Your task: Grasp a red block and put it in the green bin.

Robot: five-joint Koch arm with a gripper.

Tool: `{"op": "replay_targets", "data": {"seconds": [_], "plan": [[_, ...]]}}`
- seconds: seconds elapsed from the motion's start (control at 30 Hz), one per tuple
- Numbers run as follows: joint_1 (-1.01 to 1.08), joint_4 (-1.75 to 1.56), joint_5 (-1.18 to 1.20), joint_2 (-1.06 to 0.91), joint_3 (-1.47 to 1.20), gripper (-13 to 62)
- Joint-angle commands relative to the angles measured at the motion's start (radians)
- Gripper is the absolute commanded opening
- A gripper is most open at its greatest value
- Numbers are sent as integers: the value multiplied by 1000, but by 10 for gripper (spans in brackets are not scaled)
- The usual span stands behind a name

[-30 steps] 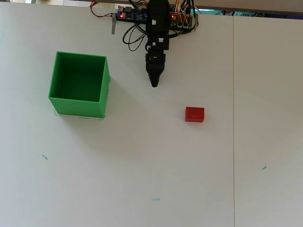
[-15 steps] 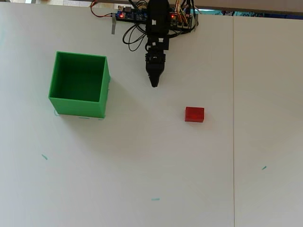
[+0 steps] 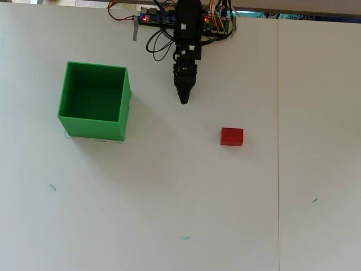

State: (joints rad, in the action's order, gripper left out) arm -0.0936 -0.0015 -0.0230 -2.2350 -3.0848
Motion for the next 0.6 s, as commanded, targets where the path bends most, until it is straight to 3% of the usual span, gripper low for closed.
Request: {"op": "replay_targets", "data": {"seconds": [0.0,0.27,0.4,0.57], "plan": [[-11,8,-3,-46,-58,342],[8,-107,-6,15,-23,343],[15,-160,-11,106,132,341],[-17,264,-179,229,499,339]]}}
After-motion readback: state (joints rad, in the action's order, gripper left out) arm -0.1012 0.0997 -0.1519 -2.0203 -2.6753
